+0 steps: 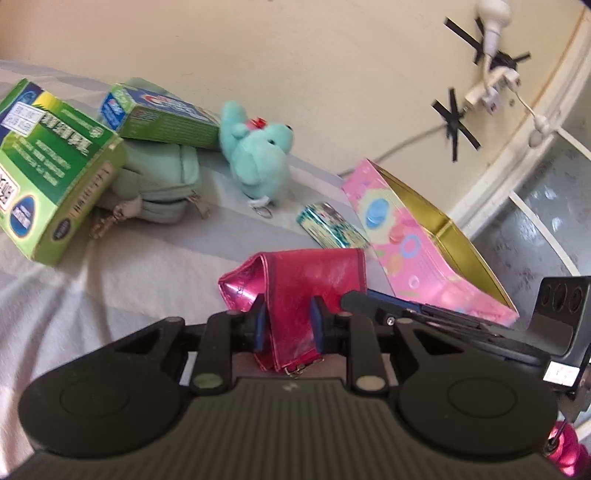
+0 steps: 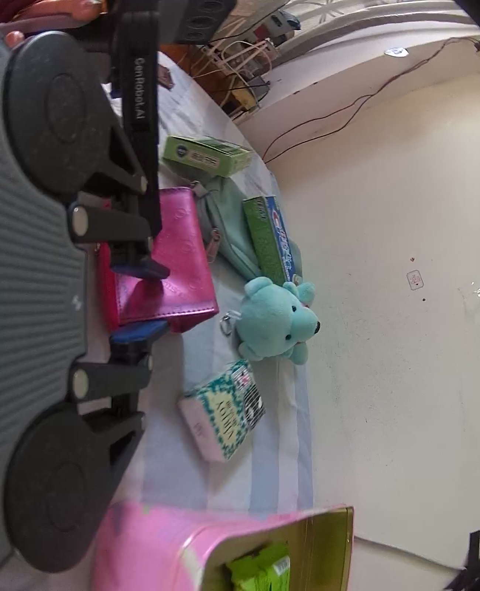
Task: Organize objects
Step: 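Grasp the pink wallet with the left gripper, then carry the pink wallet into the pink tin and release it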
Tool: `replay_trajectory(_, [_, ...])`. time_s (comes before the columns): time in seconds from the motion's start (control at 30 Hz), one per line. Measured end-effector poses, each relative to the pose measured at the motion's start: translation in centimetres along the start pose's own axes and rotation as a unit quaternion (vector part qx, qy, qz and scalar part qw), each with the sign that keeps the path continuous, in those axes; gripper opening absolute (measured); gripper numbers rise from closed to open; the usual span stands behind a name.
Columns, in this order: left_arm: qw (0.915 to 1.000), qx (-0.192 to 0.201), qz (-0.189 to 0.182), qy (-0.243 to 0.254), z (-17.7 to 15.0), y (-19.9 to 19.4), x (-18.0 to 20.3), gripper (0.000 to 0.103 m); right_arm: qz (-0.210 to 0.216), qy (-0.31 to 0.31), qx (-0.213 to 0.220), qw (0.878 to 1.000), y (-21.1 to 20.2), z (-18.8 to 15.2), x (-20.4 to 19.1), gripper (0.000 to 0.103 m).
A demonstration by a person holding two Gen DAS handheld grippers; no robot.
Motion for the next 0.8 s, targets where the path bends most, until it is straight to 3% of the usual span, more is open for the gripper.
replay_trajectory(0.2, [0.994, -0.05, -0.054, 0.081, -2.5, 1.4, 5.7, 0.027, -0.049, 0.017, 0.019, 0.998, -7.0, -4.4, 1.2, 0.026])
replay_trajectory(0.5, [0.9747, -0.095, -0.11, 0.17, -4.4, 5.5, 13.9, 0.037, -0.141, 0.049, 0.055, 0.987, -14.6, -9.4, 4.7, 0.022])
replay_trajectory(0.6, [0.9693, -0.08, -0.134, 0.19, -3.5, 5.4, 16.1, 0.036, -0.143, 0.077, 0.072, 0.984, -16.7, -10.3, 6.0, 0.022])
replay_trajectory(0.67, [0.9651, -0.051, -0.147, 0.211, -2.1, 4.8, 18.1, 0.036, -0.137, 0.097, 0.094, 0.981, -17.9, -9.7, 6.7, 0.022])
replay_trajectory(0.8, [0.953, 0.021, -0.145, 0.265, 1.6, 4.0, 22.0, 0.036, -0.16, 0.05, 0.17, 0.971, -20.3, -5.5, 6.6, 0.021])
Point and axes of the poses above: each gripper's, at about its wrist camera, not at the fingertips, and y roughly the way its jaws point, x to its right, z to its top, the point moved 2 cm from there along y, roughly the way its jaws point, and after that the axes turned 3 degrees about y, right-handed, at the moved point
